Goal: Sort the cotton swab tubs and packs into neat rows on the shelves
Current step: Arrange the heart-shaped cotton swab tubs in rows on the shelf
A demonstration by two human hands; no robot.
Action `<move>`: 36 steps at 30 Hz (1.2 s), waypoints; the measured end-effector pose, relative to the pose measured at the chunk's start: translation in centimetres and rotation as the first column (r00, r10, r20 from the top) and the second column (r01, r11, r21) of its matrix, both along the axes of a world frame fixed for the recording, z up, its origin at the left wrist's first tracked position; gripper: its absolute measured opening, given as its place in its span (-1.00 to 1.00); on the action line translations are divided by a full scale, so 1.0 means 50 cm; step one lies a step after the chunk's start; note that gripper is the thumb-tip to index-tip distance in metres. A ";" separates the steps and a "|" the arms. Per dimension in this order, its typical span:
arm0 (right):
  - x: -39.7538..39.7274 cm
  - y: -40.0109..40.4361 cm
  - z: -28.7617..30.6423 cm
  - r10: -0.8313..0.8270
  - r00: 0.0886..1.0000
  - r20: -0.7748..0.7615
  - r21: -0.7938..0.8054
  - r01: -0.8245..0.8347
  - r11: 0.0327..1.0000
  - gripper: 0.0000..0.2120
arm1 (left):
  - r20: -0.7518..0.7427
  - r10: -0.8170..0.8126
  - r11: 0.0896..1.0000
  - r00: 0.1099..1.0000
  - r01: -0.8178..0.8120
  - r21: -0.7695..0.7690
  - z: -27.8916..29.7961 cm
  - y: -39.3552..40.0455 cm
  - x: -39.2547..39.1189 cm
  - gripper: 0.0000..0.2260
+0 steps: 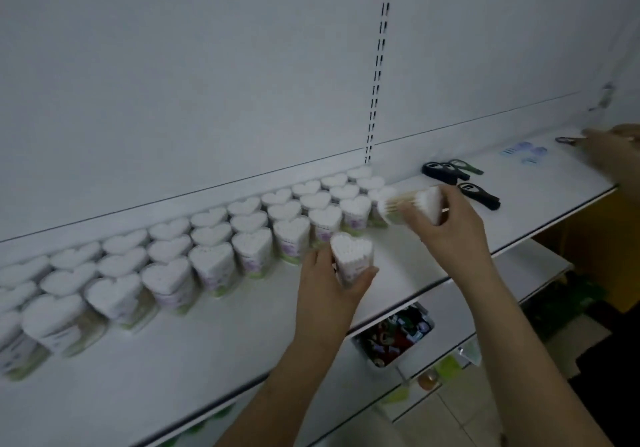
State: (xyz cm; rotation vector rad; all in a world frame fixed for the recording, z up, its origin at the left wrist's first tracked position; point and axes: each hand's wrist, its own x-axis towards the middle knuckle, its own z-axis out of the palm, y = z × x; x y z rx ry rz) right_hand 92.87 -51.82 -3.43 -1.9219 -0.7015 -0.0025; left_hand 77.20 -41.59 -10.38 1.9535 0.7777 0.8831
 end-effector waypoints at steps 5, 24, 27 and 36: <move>0.095 0.025 -0.051 0.063 0.993 0.102 -0.263 -0.034 0.964 -0.33 | -0.171 0.097 0.976 0.981 -0.060 0.209 -0.012 -0.023 0.068 -0.22; 0.124 0.049 -0.151 0.242 0.969 0.042 -0.136 -0.235 0.963 -0.61 | -0.170 0.189 0.642 0.967 0.009 0.767 -0.016 0.020 0.104 -0.63; 0.122 0.053 -0.147 0.210 0.976 0.054 -0.175 -0.197 0.965 -0.59 | -0.178 0.207 0.618 0.962 0.012 0.786 -0.012 0.025 0.112 -0.64; 0.129 0.046 -0.127 0.268 0.963 0.013 -0.236 -0.257 0.937 -0.57 | -0.260 0.235 0.609 0.937 0.066 0.790 0.006 0.050 0.126 -0.59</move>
